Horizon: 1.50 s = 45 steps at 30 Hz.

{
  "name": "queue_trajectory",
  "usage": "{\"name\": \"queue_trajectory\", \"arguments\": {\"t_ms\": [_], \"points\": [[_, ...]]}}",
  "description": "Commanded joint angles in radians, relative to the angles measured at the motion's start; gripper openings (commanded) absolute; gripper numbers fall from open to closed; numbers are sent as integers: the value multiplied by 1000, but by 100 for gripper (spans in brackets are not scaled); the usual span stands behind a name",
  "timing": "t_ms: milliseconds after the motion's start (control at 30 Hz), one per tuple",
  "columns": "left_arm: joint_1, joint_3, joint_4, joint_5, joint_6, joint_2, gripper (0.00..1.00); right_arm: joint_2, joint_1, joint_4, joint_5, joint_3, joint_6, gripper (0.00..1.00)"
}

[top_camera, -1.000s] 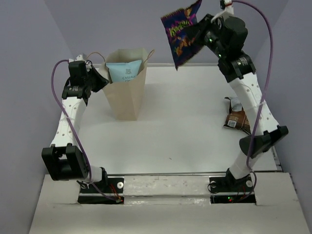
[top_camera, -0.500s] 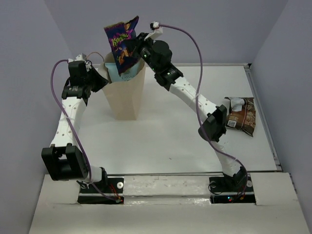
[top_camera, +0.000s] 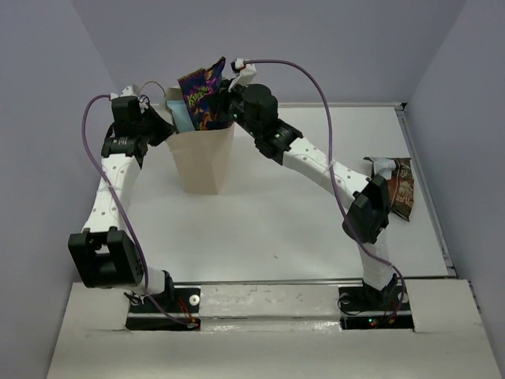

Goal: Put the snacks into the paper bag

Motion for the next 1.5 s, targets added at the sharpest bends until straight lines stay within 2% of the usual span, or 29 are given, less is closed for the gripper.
{"name": "queue_trajectory", "arguments": {"t_ms": [0, 200, 367, 400, 500, 533, 600, 633, 700, 767, 933, 1167, 1200, 1300, 1400, 1433, 1467], "points": [[6, 49, 50, 0, -4, 5, 0, -137, 8, 159, -29, -6, -78, 1], [9, 49, 53, 1, -9, 19, 0, -181, 17, 57, -145, -62, -207, 1], [7, 57, 55, 9, -10, 28, 0, -191, 26, -2, -138, -100, -226, 1], [9, 57, 55, 9, -9, 30, 0, -177, 26, -22, -133, -88, -226, 1], [9, 63, 55, 18, -3, 32, 0, -48, 26, -188, -107, 91, -224, 1], [9, 64, 55, 21, -1, 32, 0, -7, 26, -228, -90, 149, -221, 6], [9, 66, 52, 26, 2, 32, 0, 77, 26, -256, -31, 231, -220, 33], [9, 65, 52, 24, 5, 27, 0, 105, 26, -268, 5, 262, -227, 50], [7, 55, 53, 23, 8, 24, 0, 185, 26, -351, 11, 411, -221, 70], [9, 45, 55, 18, 11, 22, 0, 188, 26, -356, 3, 443, -220, 77], [9, 31, 61, 19, 13, 22, 0, 127, 26, -352, -7, 463, -289, 87], [7, 25, 56, 16, 23, 24, 0, 3, 36, -299, -90, 460, -283, 90], [9, 25, 56, 13, 23, 24, 0, -35, 36, -290, -95, 446, -264, 93], [7, 17, 58, 10, 25, 21, 0, -103, 36, -233, -124, 370, -241, 92], [9, 9, 61, 12, 23, 19, 0, -181, 36, -217, -20, 326, -258, 66], [9, 8, 63, 13, 23, 19, 0, -195, 36, -216, 56, 305, -285, 46], [9, 6, 63, 15, 23, 18, 0, -191, 36, -220, 75, 300, -296, 38]]}}
